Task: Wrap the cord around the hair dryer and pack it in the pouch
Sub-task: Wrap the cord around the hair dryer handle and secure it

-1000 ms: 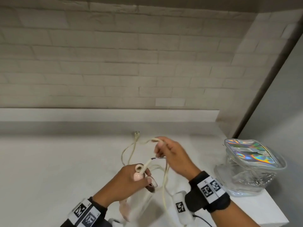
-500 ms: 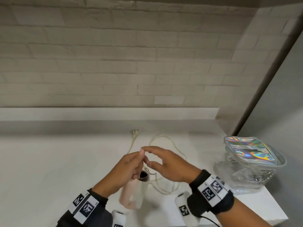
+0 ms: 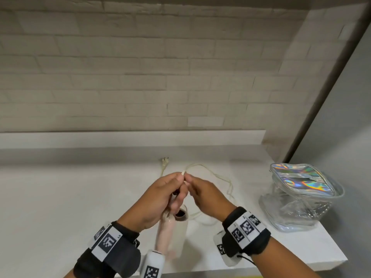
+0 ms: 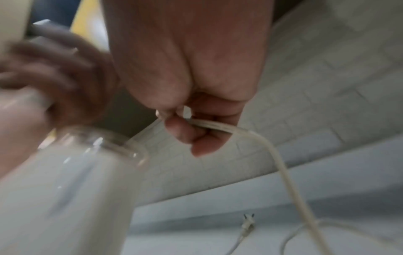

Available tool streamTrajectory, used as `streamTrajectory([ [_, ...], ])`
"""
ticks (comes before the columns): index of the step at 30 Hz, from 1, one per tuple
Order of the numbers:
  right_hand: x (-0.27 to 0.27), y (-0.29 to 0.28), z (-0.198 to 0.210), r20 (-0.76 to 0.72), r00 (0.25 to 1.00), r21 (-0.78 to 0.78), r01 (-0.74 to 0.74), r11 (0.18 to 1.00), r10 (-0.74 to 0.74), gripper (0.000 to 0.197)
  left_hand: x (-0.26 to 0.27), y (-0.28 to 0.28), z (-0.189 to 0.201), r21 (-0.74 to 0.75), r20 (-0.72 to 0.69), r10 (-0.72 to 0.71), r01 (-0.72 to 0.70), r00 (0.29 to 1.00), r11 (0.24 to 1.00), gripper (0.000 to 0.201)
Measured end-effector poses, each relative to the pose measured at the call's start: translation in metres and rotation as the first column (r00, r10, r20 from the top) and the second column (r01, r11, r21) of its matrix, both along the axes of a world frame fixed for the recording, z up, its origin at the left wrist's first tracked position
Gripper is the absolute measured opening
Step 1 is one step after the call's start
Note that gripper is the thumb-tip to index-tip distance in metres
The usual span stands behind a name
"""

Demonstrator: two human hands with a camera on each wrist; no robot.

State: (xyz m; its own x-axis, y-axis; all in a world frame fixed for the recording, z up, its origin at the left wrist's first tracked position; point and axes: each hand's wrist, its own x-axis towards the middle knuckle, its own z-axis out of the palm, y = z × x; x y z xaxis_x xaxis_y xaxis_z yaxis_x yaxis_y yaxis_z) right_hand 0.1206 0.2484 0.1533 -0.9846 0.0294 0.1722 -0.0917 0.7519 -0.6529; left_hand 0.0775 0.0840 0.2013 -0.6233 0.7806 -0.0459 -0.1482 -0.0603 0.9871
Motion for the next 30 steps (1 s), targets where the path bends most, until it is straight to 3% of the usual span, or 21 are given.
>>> streamTrajectory([
  [3, 0.014, -0.014, -0.001, 0.063, 0.997, 0.264, -0.069, 0.962, 0.054, 0.030, 0.001, 0.008, 0.001, 0.110, 0.059, 0.119, -0.124, 0.991, 0.986, 0.026],
  [6, 0.030, -0.023, 0.004, 0.109, 0.989, 0.487, -0.141, 0.862, 0.101, 0.020, -0.001, 0.015, -0.002, 0.166, 0.130, 0.245, -0.265, 0.961, 0.950, 0.027],
  [9, 0.048, -0.021, 0.022, 0.106, 0.988, 0.461, -0.151, 0.875, 0.114, 0.010, -0.005, 0.021, -0.005, 0.199, 0.139, 0.265, -0.289, 0.954, 0.937, 0.030],
  [12, 0.060, -0.015, 0.043, 0.102, 0.988, 0.426, -0.150, 0.892, 0.118, 0.021, -0.005, 0.021, -0.006, 0.105, -0.051, 0.178, -0.172, 0.983, 0.979, 0.040],
  [14, 0.066, -0.007, 0.058, 0.089, 0.989, 0.375, -0.146, 0.915, 0.121, 0.016, -0.004, 0.020, -0.005, 0.022, -0.166, 0.124, -0.122, 0.978, 0.992, 0.036],
  [19, 0.046, 0.024, 0.094, -0.083, 0.986, 0.243, -0.119, 0.963, 0.143, 0.008, 0.001, 0.024, -0.001, -0.126, -0.289, 0.022, -0.061, 0.957, 0.990, 0.030],
  [24, 0.002, 0.044, 0.089, -0.170, 0.985, 0.128, 0.047, 0.991, -0.025, 0.018, 0.001, 0.025, 0.007, -0.016, -0.212, 0.065, -0.070, 0.975, 0.997, 0.044],
  [27, -0.013, 0.037, 0.068, -0.194, 0.980, 0.140, 0.077, 0.987, -0.049, 0.020, 0.000, 0.023, 0.010, 0.057, -0.126, 0.014, -0.006, 0.992, 0.998, 0.044],
  [30, -0.014, 0.018, 0.046, -0.196, 0.981, 0.189, 0.045, 0.981, -0.007, 0.027, 0.005, 0.026, 0.012, 0.133, -0.108, 0.085, -0.070, 0.991, 0.989, 0.041],
])
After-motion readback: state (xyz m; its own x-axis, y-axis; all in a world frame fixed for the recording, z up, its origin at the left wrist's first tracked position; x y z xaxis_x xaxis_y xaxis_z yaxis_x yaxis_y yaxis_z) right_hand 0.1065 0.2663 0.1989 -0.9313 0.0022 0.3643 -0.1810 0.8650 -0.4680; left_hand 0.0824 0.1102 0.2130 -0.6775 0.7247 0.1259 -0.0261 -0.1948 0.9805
